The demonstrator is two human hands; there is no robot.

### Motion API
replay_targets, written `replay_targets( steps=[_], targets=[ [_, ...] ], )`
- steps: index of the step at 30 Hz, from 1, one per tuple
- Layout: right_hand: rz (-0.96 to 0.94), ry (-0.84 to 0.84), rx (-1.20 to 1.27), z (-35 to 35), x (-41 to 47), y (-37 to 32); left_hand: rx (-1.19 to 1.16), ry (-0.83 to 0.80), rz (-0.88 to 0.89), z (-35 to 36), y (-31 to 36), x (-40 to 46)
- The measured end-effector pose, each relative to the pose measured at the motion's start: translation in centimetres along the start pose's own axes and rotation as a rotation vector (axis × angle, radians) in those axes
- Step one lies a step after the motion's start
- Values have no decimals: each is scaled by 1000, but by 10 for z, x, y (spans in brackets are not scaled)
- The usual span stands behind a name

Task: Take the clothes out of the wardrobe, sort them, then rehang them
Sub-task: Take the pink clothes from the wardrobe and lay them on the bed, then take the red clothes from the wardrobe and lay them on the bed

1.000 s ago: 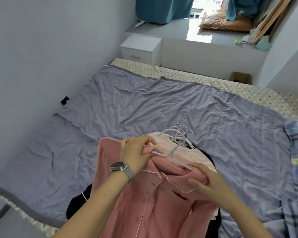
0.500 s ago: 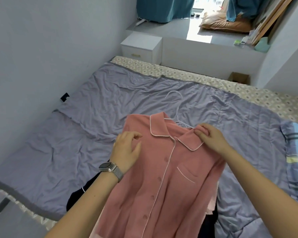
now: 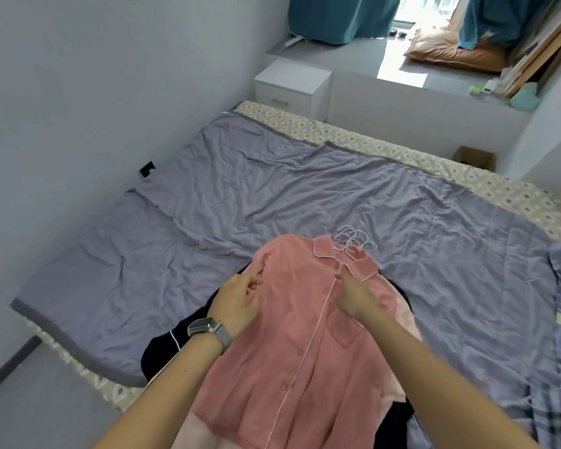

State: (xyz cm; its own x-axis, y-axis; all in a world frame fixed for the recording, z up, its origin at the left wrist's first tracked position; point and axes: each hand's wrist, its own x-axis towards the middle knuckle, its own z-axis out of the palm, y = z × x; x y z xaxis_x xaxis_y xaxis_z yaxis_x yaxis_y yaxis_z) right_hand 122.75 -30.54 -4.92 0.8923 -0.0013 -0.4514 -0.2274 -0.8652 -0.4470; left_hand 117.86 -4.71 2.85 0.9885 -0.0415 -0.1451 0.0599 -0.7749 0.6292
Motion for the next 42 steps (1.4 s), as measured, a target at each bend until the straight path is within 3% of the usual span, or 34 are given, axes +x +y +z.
replay_targets(
  steps=[6,11,17,24,29,35,42],
  targets=[
    [-126,45,-67,-3,-63,-73,69,-90,-67,-38,-34,-50],
    [-277,20,-105,14,-129,-155,69,-11,-149,-101,-81,-125],
    [-512,-65,-116,83,-221,-285,12,142,-324,-193,-163,-258],
    [-799,-301,39,204,-356,-439,-153,537,-581,-283,-253,-471],
    [-989,-505,79,291,-466,-518,-288,883,-792,-303,-277,-638],
    [-1154,-899,79,368,-602,-557,-437,1378,-1041,-267,-250,-795],
    [-1349,-1270,-91,426,-739,-556,-552,1765,-1268,-205,-190,-909]
  ],
)
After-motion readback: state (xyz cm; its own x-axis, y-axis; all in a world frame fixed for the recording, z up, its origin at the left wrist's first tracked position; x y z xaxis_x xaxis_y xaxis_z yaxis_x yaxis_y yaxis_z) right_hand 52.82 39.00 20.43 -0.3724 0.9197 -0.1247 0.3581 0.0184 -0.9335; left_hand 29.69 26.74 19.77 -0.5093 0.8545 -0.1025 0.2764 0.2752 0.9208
